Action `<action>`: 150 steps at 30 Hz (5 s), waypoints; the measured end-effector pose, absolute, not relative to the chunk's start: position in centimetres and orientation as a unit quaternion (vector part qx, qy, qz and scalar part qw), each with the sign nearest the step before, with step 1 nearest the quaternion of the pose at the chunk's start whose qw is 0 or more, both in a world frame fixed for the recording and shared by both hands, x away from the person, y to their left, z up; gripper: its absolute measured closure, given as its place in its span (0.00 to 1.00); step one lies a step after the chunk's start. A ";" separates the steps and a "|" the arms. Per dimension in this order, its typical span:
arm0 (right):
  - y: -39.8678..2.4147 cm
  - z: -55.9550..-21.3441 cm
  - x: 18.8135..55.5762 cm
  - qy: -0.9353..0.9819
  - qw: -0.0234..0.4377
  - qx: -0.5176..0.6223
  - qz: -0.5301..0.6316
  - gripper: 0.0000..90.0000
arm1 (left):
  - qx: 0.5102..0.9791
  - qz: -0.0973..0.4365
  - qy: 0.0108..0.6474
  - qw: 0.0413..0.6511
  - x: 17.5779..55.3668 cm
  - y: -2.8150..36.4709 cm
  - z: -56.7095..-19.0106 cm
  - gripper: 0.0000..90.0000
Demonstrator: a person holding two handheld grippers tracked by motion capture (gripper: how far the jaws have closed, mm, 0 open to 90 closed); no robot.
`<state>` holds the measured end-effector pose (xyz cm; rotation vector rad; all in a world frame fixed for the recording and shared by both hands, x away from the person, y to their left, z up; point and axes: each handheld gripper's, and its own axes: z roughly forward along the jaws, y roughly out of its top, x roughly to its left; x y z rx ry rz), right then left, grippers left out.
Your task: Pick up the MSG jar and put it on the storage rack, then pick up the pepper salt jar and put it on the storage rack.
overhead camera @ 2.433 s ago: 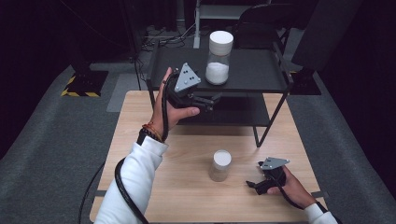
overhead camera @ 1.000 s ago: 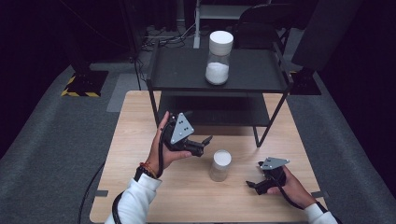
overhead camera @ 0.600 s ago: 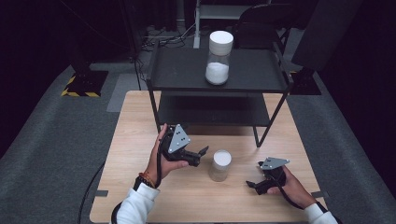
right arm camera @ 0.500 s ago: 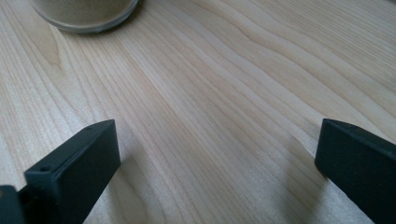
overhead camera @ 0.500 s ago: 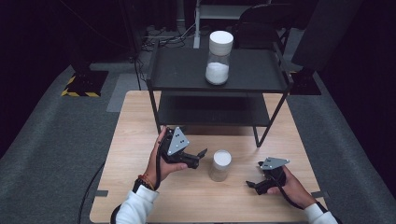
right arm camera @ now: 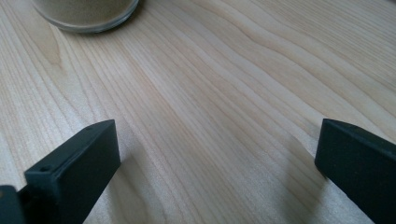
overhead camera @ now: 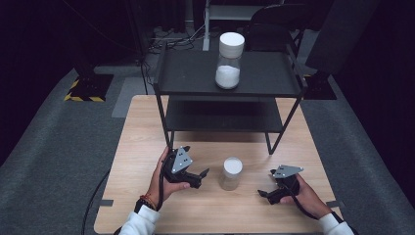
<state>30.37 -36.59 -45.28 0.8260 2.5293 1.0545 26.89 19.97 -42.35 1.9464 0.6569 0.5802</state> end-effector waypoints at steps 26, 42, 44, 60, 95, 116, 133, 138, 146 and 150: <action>-36.6 -45.3 30.4 0.875 0.139 0.285 0.365 0.00 | 0.836 0.202 0.298 0.415 28.6 20.1 -45.3 0.01; -36.6 -45.3 30.4 0.876 0.139 0.284 0.365 0.00 | 0.858 0.190 0.316 0.358 29.8 18.7 -45.5 0.02; -36.6 -45.3 30.4 0.876 0.138 0.284 0.365 0.00 | 0.857 0.187 0.322 0.355 30.0 18.7 -45.5 0.02; -36.6 -45.3 30.4 0.877 0.137 0.281 0.365 0.00 | 0.865 0.145 0.327 0.353 31.3 19.2 -45.6 0.02; -35.1 -43.0 29.0 0.864 0.157 0.253 0.405 0.02 | 0.864 0.145 0.327 0.354 31.3 19.2 -45.6 0.02; -33.5 -41.4 29.8 0.856 0.136 0.223 0.446 0.02 | 0.864 0.145 0.327 0.354 31.3 19.2 -45.6 0.02; -31.5 -41.2 31.2 0.855 0.113 0.201 0.464 0.02 | 0.865 0.145 0.326 0.353 31.3 19.2 -45.6 0.02; -30.8 -41.3 31.5 0.855 0.107 0.191 0.469 0.03 | 0.865 0.145 0.326 0.353 31.3 19.2 -45.6 0.02; -30.3 -41.6 31.9 0.849 0.098 0.191 0.483 0.07 | 0.865 0.145 0.326 0.353 31.3 19.2 -45.6 0.02; -30.0 -41.8 32.3 0.845 0.090 0.190 0.491 0.10 | 0.865 0.145 0.326 0.353 31.3 19.2 -45.6 0.02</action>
